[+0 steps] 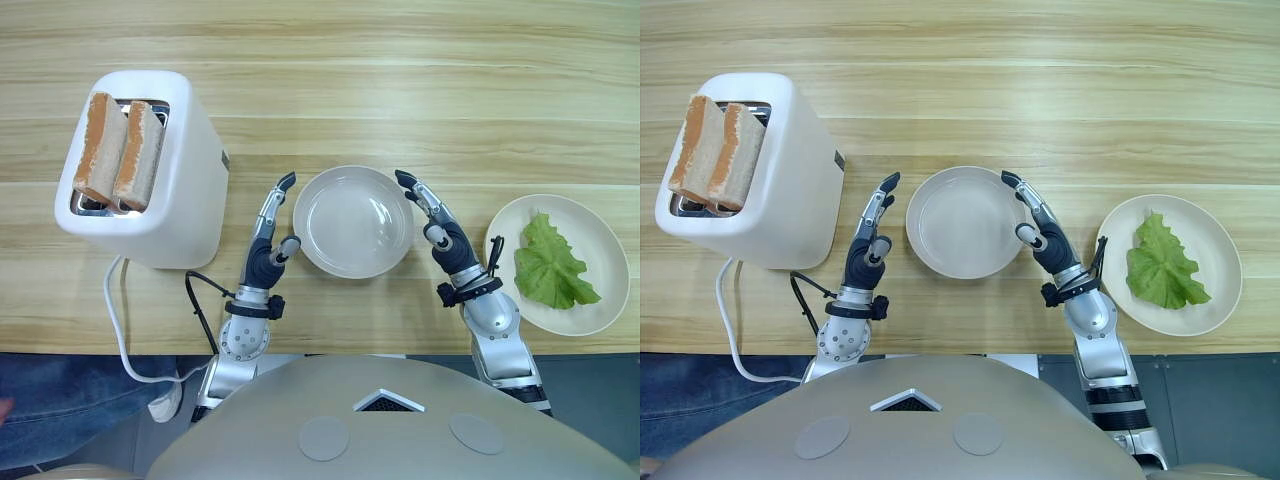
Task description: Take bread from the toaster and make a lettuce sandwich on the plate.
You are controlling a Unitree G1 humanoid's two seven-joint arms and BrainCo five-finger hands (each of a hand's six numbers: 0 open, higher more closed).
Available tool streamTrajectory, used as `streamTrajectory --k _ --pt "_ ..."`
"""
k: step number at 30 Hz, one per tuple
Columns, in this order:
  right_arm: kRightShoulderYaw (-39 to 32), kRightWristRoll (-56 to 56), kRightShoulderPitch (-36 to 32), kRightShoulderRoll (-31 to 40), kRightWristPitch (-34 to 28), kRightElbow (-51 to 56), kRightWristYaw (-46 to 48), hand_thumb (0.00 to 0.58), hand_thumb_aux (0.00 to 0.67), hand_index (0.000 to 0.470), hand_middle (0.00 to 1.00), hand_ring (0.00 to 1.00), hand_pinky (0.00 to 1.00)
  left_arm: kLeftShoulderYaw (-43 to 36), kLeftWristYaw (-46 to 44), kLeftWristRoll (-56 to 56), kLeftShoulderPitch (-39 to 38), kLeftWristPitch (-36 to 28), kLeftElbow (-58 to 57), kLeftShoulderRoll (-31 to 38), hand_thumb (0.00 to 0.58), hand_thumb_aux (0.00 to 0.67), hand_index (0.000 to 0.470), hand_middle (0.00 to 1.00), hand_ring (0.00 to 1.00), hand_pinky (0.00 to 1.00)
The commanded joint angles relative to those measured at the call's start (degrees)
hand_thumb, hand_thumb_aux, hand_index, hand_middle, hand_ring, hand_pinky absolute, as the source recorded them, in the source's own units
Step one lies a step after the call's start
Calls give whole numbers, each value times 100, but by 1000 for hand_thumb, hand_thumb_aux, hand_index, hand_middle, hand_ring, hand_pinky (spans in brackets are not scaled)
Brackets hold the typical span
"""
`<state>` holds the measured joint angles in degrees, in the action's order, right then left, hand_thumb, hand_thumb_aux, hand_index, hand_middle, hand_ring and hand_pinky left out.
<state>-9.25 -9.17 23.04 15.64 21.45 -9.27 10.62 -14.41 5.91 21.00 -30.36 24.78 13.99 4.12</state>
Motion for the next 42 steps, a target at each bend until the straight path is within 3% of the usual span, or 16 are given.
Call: streamTrajectory --k 1,5,9,14,21,22,24,25,26,28,29,31,32,35,37,42 --pt "-24 -61 38 -15 -14 -48 -5 0 0 0 0 0 0 167 -79 338 -89 -398 884 68 0 0 0 0 0 0" --pt "-25 -113 147 -67 -9 -101 -74 0 0 0 0 0 0 1021 -339 972 -189 -1251 2807 97 0 0 0 0 0 0" --pt "-35 -200 305 -135 5 -171 -195 0 0 0 0 0 0 2666 -318 1872 -82 -1854 3713 372 0 0 0 0 0 0" --pt "-15 -268 462 -181 11 -231 -322 0 0 0 0 0 0 3943 -126 2158 241 -2156 3399 786 0 0 0 0 0 0" --pt "26 -268 545 -171 48 -226 -379 0 0 0 0 0 0 4311 -19 2426 350 -2336 2200 1154 14 8 6 0 0 0" --pt "37 -265 568 -171 58 -229 -392 0 0 0 0 0 0 4281 12 2455 383 -2352 1987 1208 190 121 85 0 0 0" --pt "63 -262 609 -175 78 -228 -417 0 0 0 0 0 0 4172 54 2555 458 -2364 1632 1292 278 187 131 0 0 0" --pt "73 -261 626 -178 90 -227 -429 0 0 0 0 0 0 4111 61 2608 486 -2384 1485 1320 443 344 241 0 0 0" --pt "88 -258 649 -182 104 -225 -444 0 0 0 0 0 0 4036 69 2677 515 -2419 1339 1344 449 352 247 0 0 0" --pt "128 -246 697 -182 130 -228 -475 0 0 0 0 0 0 3896 91 2807 551 -2489 1102 1401 516 447 313 0 0 0" --pt "155 -234 714 -182 138 -227 -488 0 0 0 0 0 0 3833 95 2855 552 -2513 1048 1415 516 447 313 0 0 0" --pt "195 -218 727 -183 148 -220 -500 0 0 0 0 0 0 3730 108 2962 509 -2597 1010 1416 566 568 398 0 0 0" --pt "209 -213 727 -186 149 -214 -506 0 0 0 0 0 0 3702 124 3003 488 -2634 1000 1424 571 589 413 0 0 0" --pt "226 -212 714 -195 143 -205 -518 0 0 0 0 0 0 3646 121 2978 441 -2703 1061 1433 555 531 372 0 0 0" --pt "224 -216 702 -201 140 -198 -514 0 0 0 0 0 0 3625 155 2926 447 -2724 1181 1405 580 670 470 0 0 0" --pt "222 -214 656 -215 135 -149 -508 0 0 0 0 0 0 3744 269 2662 561 -2763 1602 1318 580 670 470 0 0 0"
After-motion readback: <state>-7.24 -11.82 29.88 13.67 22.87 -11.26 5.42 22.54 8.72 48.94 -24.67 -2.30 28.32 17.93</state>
